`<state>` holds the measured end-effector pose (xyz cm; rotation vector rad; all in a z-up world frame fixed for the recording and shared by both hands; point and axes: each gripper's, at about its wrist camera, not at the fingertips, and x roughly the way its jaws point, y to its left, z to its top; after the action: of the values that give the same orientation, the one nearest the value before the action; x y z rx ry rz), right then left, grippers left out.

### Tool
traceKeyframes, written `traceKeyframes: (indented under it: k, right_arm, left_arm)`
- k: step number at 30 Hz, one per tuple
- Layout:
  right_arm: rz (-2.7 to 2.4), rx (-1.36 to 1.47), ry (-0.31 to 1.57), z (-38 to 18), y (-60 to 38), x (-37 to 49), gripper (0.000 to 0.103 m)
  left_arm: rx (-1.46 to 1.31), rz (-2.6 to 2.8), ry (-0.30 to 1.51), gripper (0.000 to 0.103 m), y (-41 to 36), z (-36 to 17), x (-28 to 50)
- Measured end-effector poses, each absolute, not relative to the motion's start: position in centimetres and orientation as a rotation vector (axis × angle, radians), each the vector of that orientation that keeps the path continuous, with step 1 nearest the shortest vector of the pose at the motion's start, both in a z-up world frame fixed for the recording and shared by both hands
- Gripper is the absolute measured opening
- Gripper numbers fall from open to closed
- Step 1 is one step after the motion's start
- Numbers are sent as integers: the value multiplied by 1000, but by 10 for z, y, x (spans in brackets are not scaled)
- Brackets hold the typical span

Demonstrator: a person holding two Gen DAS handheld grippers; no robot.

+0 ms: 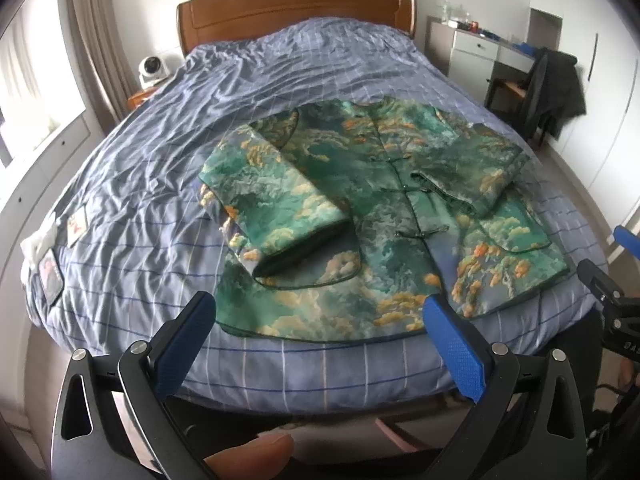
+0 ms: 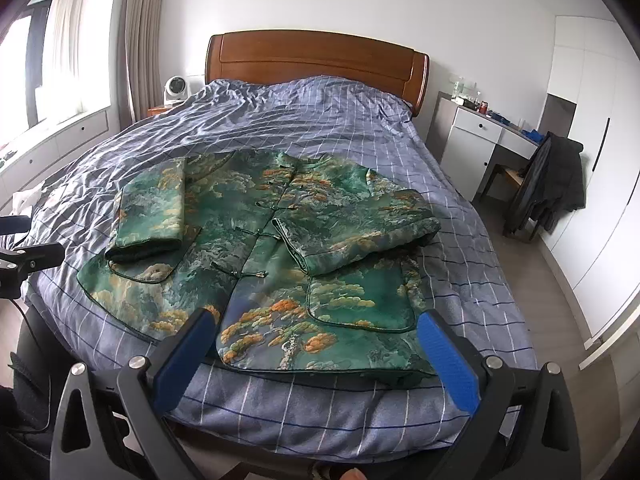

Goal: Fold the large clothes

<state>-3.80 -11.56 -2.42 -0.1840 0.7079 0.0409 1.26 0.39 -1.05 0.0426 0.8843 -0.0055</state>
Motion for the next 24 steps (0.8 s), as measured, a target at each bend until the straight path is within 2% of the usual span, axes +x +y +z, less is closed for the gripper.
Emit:
traceKeyframes:
  k: [24]
  right_arm:
    - [53, -182, 697, -25, -111, -32, 103]
  left_arm:
    - [57, -58, 856, 103, -2, -5, 17]
